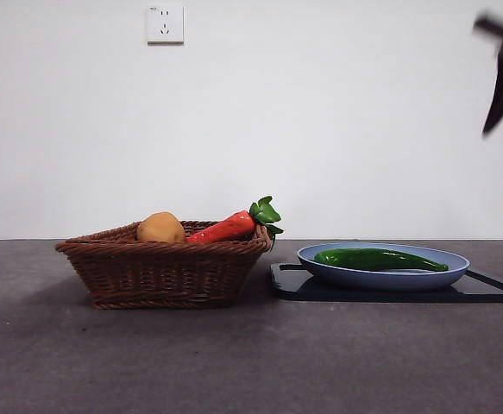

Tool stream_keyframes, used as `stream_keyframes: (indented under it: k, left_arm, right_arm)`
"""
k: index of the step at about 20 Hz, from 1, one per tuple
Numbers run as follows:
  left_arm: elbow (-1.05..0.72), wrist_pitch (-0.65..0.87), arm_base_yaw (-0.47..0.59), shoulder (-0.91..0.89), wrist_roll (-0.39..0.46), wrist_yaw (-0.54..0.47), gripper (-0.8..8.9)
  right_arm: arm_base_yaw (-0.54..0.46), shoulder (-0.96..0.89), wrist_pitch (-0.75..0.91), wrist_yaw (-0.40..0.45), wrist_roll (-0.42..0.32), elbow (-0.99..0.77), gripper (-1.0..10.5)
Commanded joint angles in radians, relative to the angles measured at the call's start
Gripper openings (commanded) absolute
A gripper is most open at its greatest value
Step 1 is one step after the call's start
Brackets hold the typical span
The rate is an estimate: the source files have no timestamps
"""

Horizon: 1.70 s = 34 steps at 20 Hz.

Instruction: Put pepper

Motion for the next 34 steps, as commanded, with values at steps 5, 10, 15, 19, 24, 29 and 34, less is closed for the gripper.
stream_keyframes:
  k: [5,10,15,19,24,29,34]
  left_arm:
    - [0.016,0.005,-0.009,0.008,0.000,0.000,2.70]
    - [0.016,-0.003,-0.009,0.008,0.000,0.001,2.15]
    - [0.016,-0.008,-0.009,0.008,0.000,0.002,0.06]
    - [0.016,-0.008,-0.009,0.008,0.000,0.001,0.08]
    - [0.016,-0.006,-0.009,0.008,0.000,0.002,0.08]
    - [0.016,-0.001,-0.009,0.008,0.006,-0.007,0.08]
    - [0.016,0.026,0.048,-0.002,0.136,-0.164,0.08]
  right_arm:
    - [0.110,-0.404,-0.235,-0.043,-0.108,0.019,1.7]
    - [0.200,-0.586,-0.478,-0.043,-0.171,0.019,1.0]
    - [0.211,-0.608,-0.520,-0.043,-0.216,0.019,0.1]
    - [0.211,-0.599,-0.516,-0.043,-0.173,0.019,0.1]
    - [0.209,-0.597,-0.512,-0.040,-0.176,0.019,0.1]
    - [0.209,-0.595,-0.512,-0.040,-0.176,0.019,0.1]
    - [0.209,-0.593,-0.511,-0.040,-0.176,0.019,0.1]
